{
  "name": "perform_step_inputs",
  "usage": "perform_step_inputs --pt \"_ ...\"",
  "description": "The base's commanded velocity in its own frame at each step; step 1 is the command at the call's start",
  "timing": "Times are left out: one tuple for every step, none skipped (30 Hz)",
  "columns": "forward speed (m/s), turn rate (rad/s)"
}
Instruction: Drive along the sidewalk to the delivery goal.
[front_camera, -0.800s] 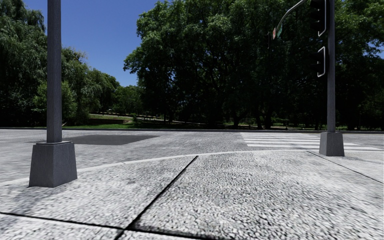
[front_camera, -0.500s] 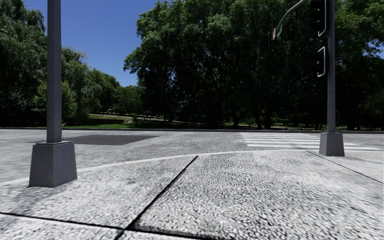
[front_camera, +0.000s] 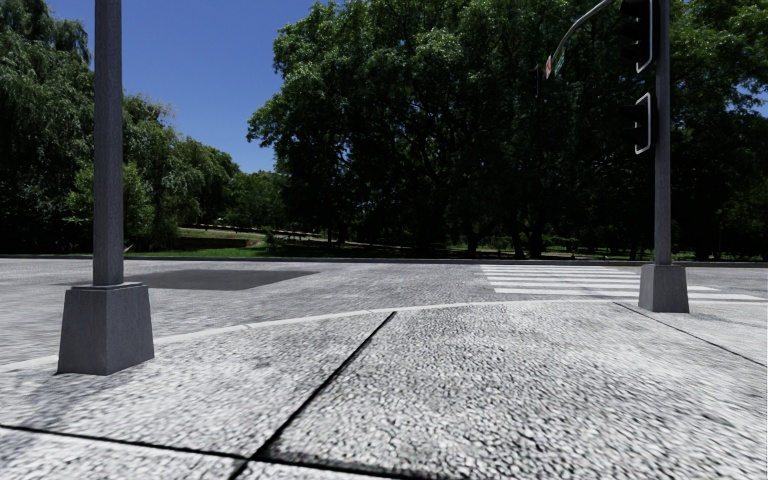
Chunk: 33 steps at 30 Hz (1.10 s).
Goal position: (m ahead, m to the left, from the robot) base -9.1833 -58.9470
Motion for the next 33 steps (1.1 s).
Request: perform_step_inputs --pt "0.0 0.0" --pt "0.0 0.0" --pt "0.0 0.0" --pt "0.0 0.0" --pt "0.0 0.0" --pt "0.0 0.0" --pt "0.33 -0.11" --pt "0.75 -0.26" --pt "0.75 -0.26" --pt "0.95 -0.29" --pt "1.2 -0.3" --pt "1.29 -0.31" --pt "1.29 -0.31" --pt "1.31 -0.31" --pt "1.32 -0.31" --pt "1.32 -0.31" --pt "1.33 -0.32" --pt "1.33 -0.32" --pt "1.33 -0.37" --pt "1.33 -0.39" --pt "1.33 -0.42" --pt "1.33 -0.42" --pt "1.33 -0.44" --pt "1.33 -0.44" --pt "1.36 -0.44" --pt "1.36 -0.44" --pt "1.44 -0.44" --pt "1.48 -0.44" --pt "1.48 -0.44" --pt "1.48 -0.44" --pt "1.49 -0.45" --pt "1.49 -0.52" --pt "1.49 -0.54"
